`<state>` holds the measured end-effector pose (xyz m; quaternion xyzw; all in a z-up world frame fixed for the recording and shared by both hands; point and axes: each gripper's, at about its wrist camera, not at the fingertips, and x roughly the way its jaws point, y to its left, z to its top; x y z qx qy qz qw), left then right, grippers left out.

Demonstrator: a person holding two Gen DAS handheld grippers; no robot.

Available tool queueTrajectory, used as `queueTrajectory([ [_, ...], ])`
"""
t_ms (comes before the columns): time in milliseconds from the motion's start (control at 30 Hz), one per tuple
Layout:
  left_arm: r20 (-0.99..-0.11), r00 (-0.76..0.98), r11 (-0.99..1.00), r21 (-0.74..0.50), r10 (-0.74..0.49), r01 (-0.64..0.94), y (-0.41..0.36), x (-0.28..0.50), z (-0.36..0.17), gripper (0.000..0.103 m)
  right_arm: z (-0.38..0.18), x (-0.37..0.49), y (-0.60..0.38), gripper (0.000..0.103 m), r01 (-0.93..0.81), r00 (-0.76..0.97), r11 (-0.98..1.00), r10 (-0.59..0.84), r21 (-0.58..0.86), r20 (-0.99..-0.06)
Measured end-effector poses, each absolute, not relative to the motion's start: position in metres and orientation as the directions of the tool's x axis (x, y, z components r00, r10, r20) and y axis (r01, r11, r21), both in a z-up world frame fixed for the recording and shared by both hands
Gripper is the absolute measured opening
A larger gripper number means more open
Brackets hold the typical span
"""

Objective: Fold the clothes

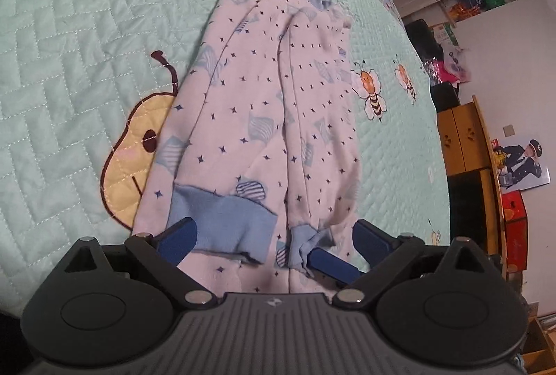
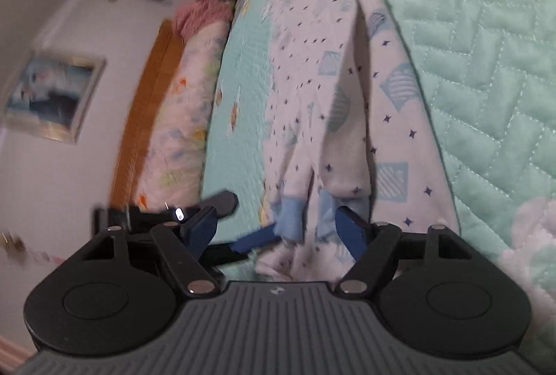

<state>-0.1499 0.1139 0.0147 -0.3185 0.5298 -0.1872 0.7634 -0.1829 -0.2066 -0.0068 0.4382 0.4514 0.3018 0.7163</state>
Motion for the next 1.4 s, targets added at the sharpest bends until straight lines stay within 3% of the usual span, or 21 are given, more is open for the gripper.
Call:
queueTrajectory([
  [167, -0.682, 0.371, 0.717, -0.695, -0.63, -0.059, 0.117, -0.152, 0.015, 0.099, 0.023, -0.189, -0.206, 0.077, -0.041, 0.413, 0.55, 0.769, 0.834, -0.487],
  [367, -0.682, 0.371, 0.716, -0.695, -0.63, -0.062, 0.114, -0.152, 0.014, 0.103, 0.048, -0.184, -0.22, 0.08, -0.05, 0.519, 0.471, 0.766, 0.881, -0.38],
  [533, -0.685, 0.366, 0.722, -0.69, -0.63, -0.047, 0.112, -0.151, 0.014, 0.103, 0.018, -0.175, -0.207, 0.081, 0.028, 0.463, 0.476, 0.773, 0.879, -0.434],
  [567, -0.684, 0.366, 0.72, -0.692, -0.631, -0.051, 0.113, -0.151, 0.015, 0.103, 0.007, -0.174, -0.206, 0.08, 0.066, 0.434, 0.518, 0.754, 0.853, -0.492],
  [600, -0.683, 0.367, 0.718, -0.694, -0.632, -0.055, 0.114, -0.151, 0.015, 0.103, -0.003, -0.176, -0.206, 0.067, 0.067, 0.425, 0.548, 0.741, 0.834, -0.521],
  [633, -0.681, 0.367, 0.715, -0.696, -0.633, -0.059, 0.114, -0.151, 0.015, 0.103, -0.007, -0.18, -0.209, 0.065, 0.05, 0.441, 0.538, 0.744, 0.841, -0.502],
  [867, -0.655, 0.395, 0.703, -0.711, -0.644, -0.033, 0.118, -0.156, 0.033, 0.102, 0.024, -0.181, -0.21, 0.068, 0.007, 0.438, 0.59, 0.724, 0.808, -0.532],
  [1000, -0.582, 0.427, 0.645, -0.765, -0.693, 0.004, 0.119, -0.156, 0.046, 0.102, 0.028, -0.177, -0.206, 0.069, -0.021, 0.457, 0.472, 0.788, 0.881, -0.412],
  [1100, -0.607, 0.4, 0.65, -0.759, -0.687, -0.036, 0.114, -0.147, 0.031, 0.102, 0.003, -0.171, -0.199, 0.071, 0.035, 0.433, 0.458, 0.794, 0.888, -0.427],
  [1167, -0.658, 0.358, 0.678, -0.73, -0.663, -0.084, 0.112, -0.146, 0.012, 0.102, -0.019, -0.172, -0.198, 0.061, 0.087, 0.406, 0.466, 0.791, 0.88, -0.459],
  [1233, -0.635, 0.379, 0.662, -0.746, -0.673, -0.074, 0.116, -0.151, 0.007, 0.102, -0.021, -0.179, -0.2, 0.051, 0.062, 0.414, 0.48, 0.785, 0.875, -0.461],
  [1400, -0.656, 0.372, 0.683, -0.727, -0.657, -0.076, 0.117, -0.152, 0.018, 0.102, -0.013, -0.183, -0.201, 0.056, 0.053, 0.391, 0.494, 0.79, 0.868, -0.473],
])
